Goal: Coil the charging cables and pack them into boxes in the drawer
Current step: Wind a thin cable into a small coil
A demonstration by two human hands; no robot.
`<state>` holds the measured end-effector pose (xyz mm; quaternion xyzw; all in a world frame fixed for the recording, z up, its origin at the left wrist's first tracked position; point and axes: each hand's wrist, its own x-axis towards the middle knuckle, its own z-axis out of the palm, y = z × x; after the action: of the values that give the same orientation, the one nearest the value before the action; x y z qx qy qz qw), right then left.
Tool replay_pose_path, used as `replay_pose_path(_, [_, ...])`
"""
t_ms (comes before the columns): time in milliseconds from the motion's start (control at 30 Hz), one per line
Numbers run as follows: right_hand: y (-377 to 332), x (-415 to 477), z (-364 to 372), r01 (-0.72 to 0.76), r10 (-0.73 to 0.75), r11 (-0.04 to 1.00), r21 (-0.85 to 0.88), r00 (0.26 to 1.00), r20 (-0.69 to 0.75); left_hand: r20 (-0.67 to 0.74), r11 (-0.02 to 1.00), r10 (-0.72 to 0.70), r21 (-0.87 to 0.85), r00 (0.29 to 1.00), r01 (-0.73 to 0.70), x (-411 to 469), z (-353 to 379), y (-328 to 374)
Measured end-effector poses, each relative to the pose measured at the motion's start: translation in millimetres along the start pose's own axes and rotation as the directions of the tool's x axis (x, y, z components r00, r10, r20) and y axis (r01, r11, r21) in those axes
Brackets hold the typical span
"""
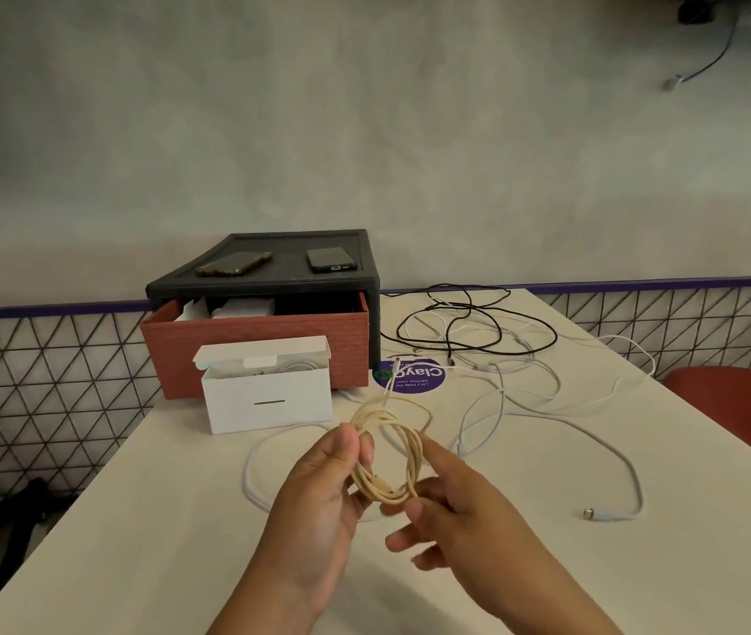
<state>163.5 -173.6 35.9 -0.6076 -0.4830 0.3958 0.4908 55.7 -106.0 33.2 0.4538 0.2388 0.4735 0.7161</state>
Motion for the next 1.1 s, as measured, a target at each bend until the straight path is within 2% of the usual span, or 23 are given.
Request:
replay_pose_path(100, [-1.1,-6.5,-15.2,0.057,-0.055,0.998,-0.030,0.996,0.068,-0.053,0.993,0.036,-0.111,0.998,-0.042,4.8,-6.0,8.1])
replay_pose_path(167, [-2.7,-9.7,-29.8,0.130,-0.130,0.991,-0.042,0.991,-0.006,-0.044,0.982,0.046,-0.181,0.998,-0.053,7.1,-12.2,16.3])
replay_pose_path(233, [-5.1,-12.4,-43.2,0.218,-0.224,0.974,-0.058,0.964,-0.145,-0.020,0.982,0.053,-0.182,0.998,-0.056,7.2,-15.8,21.6])
replay_pose_path(300, [-3.6,-12.8,-51.7,0.308,-0.358,0.929,-0.206,0.889,-0.285,-0.001,0.986,0.061,-0.154,0.998,-0.060,6.0,-14.6,23.2])
replay_pose_path(367, [-2.8,-10.1,-54.1,0.352,-0.516,0.832,-0.430,0.775,-0.364,0.016,0.989,0.066,-0.135,0.998,-0.063,4.3,-10.8,23.9])
replay_pose_path(433, [-1.5,-5.3,-51.5,0.294,-0.621,0.723,-0.624,0.672,-0.403,0.066,0.991,0.059,-0.122,0.996,-0.051,2.9,-8.6,24.6])
replay_pose_path(500, [1.2,-2.7,-47.2,0.243,-0.658,0.674,-0.697,0.627,-0.418,0.129,0.993,0.069,-0.107,0.989,-0.056,2.1,-8.3,23.9])
replay_pose_path(533, [0.9,-3.0,-44.0,0.238,-0.624,0.710,-0.663,0.648,-0.436,0.150,0.993,0.079,-0.095,0.985,-0.065,1.5,-8.3,22.5])
replay_pose_path(567, [0.7,-4.0,-40.4,0.253,-0.554,0.780,-0.573,0.705,-0.443,0.171,0.994,0.087,-0.075,0.981,-0.076,0.6,-7.5,20.8])
replay_pose_path(633, [-1.7,-4.9,-35.5,0.242,-0.317,0.944,-0.225,0.855,-0.411,0.204,0.995,0.098,-0.016,0.974,-0.097,-3.4,-2.9,18.3])
replay_pose_path(667, [-3.2,-4.5,-34.8,0.216,-0.209,0.976,-0.020,0.912,-0.353,0.217,0.994,0.103,0.018,0.971,-0.110,-5.9,-0.3,16.8])
replay_pose_path(700, [-5.3,-4.2,-34.3,0.194,-0.134,0.962,0.194,0.949,-0.285,0.232,0.991,0.104,0.063,0.967,-0.121,-8.3,2.8,15.4])
replay_pose_path(733, [-8.7,-4.3,-33.8,0.178,-0.095,0.898,0.402,0.971,-0.219,0.238,0.984,0.105,0.114,0.966,-0.135,-10.5,5.8,14.5])
replay_pose_path(800, [-12.9,-4.7,-32.0,0.182,-0.099,0.739,0.649,0.982,-0.163,0.218,0.965,0.117,0.206,0.969,-0.163,-13.1,11.1,12.4])
replay_pose_path(867, [-14.0,-5.5,-29.1,0.174,-0.081,0.633,0.755,0.984,-0.159,0.179,0.943,0.138,0.278,0.974,-0.185,-14.0,13.0,9.5])
replay_pose_path(933, [-12.6,-6.8,-24.9,0.151,-0.058,0.595,0.790,0.988,-0.145,0.158,0.918,0.165,0.336,0.973,-0.210,-15.0,14.7,10.3])
replay_pose_path(1033, [-15.0,-8.9,-15.4,0.125,-0.047,0.666,0.735,0.991,-0.127,0.137,0.878,0.185,0.422,0.973,-0.226,-14.8,14.0,11.6])
replay_pose_path(1100, [-12.8,-6.4,-10.7,0.117,-0.012,0.704,0.701,0.988,-0.152,0.180,0.826,0.148,0.519,0.972,-0.222,-14.8,12.5,10.3])
